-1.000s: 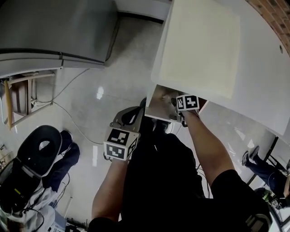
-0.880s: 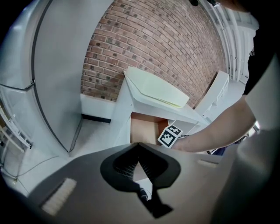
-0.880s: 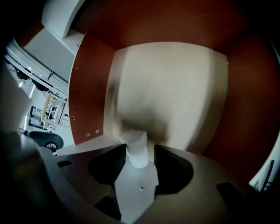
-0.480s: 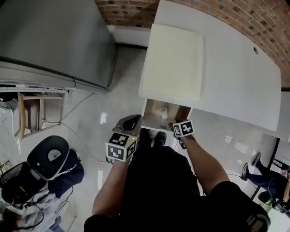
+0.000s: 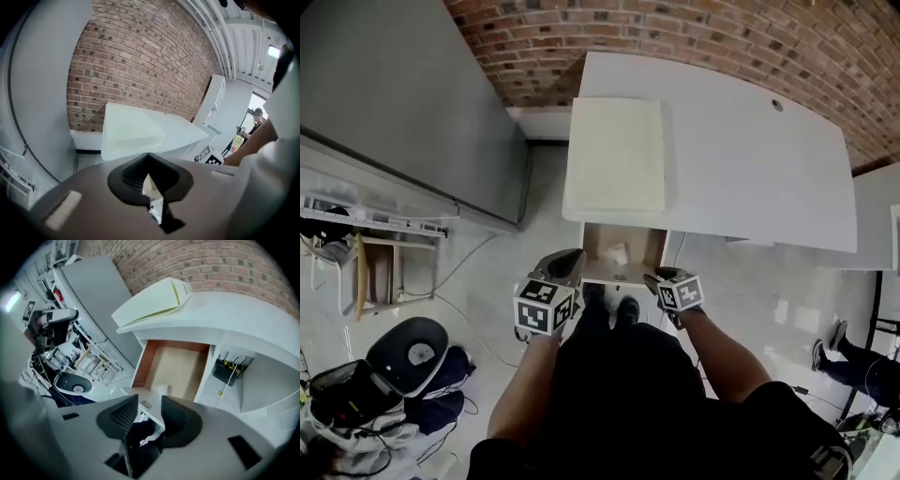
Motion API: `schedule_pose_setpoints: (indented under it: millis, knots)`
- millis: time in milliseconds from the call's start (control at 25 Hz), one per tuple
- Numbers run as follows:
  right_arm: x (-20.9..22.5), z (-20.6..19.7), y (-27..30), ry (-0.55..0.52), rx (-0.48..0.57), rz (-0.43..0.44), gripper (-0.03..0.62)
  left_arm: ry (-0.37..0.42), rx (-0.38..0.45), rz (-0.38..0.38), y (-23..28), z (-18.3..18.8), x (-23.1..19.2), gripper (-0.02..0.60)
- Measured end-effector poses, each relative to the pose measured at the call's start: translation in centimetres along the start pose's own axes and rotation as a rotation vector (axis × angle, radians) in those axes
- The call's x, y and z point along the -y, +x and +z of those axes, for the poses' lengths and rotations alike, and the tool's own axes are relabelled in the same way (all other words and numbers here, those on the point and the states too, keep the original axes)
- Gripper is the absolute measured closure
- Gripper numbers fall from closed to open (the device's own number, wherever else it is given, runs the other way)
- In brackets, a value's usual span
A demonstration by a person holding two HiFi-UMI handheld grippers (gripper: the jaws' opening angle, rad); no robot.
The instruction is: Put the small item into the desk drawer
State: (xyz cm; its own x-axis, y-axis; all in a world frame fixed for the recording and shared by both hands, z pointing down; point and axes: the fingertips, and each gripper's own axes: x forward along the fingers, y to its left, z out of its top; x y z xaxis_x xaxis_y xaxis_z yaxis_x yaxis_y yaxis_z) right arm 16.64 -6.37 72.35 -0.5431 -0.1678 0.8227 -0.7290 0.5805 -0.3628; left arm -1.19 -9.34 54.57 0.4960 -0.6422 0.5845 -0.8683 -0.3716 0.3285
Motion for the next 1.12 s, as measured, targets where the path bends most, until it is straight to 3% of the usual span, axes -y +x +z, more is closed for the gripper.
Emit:
schedule_pose_setpoints:
  millis: [280, 600, 840, 1120]
  knots:
    - [0.7, 0.1, -5.0, 0.02, 0.116, -0.005, 0.453, 0.016, -0.003, 0.051, -2.5, 0.1, 2.3, 0.57]
    - [-0.3, 2.3, -10.5, 0.013, 0.312, 0.059, 0.474, 0.017, 0.011, 0.117, -4.4, 0.5, 4.1, 0.569]
    - [-0.9, 4.2, -14.7, 0.015, 0.447, 0.056, 0.514, 0.061, 0.005, 0.103, -4.0, 1.8, 5.6, 0.57]
    - [-2.3, 7.3, -19.1, -0.085, 0.584, 0.01, 0.542, 0.149, 0.014, 0.082, -4.0, 3.9, 5.8, 0.57]
